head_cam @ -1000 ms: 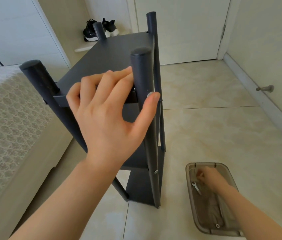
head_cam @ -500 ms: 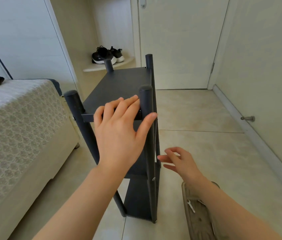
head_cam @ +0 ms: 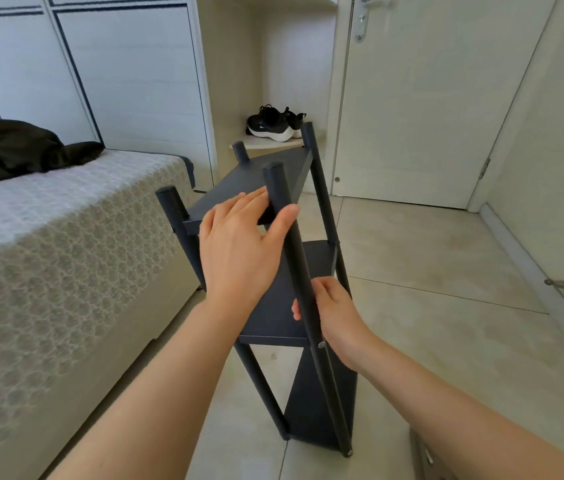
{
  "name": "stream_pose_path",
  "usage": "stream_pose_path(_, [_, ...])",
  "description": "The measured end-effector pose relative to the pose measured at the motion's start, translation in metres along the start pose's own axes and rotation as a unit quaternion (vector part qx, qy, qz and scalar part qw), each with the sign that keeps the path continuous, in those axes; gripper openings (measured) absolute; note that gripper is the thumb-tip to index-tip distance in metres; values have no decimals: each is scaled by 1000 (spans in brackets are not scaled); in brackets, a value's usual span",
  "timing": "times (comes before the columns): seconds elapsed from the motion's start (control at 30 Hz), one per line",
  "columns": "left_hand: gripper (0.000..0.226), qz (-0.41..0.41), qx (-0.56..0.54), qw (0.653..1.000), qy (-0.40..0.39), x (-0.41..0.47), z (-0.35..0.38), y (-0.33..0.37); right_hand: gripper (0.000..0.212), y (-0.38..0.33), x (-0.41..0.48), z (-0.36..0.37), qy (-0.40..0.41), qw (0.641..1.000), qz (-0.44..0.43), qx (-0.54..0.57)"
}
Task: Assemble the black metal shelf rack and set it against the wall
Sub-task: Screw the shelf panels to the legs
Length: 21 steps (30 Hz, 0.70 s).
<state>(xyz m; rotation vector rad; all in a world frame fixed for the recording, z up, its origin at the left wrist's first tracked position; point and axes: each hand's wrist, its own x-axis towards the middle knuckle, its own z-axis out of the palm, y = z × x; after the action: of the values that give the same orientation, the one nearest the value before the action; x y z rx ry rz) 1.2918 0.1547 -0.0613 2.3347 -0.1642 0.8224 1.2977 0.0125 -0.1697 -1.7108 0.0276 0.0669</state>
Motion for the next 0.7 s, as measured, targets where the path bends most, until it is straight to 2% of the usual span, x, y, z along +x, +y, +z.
stream_pose_path(0.13, [28, -66, -45, 996, 27, 6, -18, -25, 24, -12, 14, 18, -53, 998, -12, -42])
stream_pose_path(0.33, [29, -109, -118, 985, 68, 6, -35, -54, 19, -25, 27, 47, -93, 994, -2, -56])
stream_pose_path(0.57, [39, -147, -145, 977, 63, 8, -50, -83, 22, -35, 38, 72, -129, 989, -5, -67])
stream_pose_path(0.7, [34, -185, -158, 968, 64, 7, -56, -93, 24, -38, 43, 79, -148, 985, -4, -92])
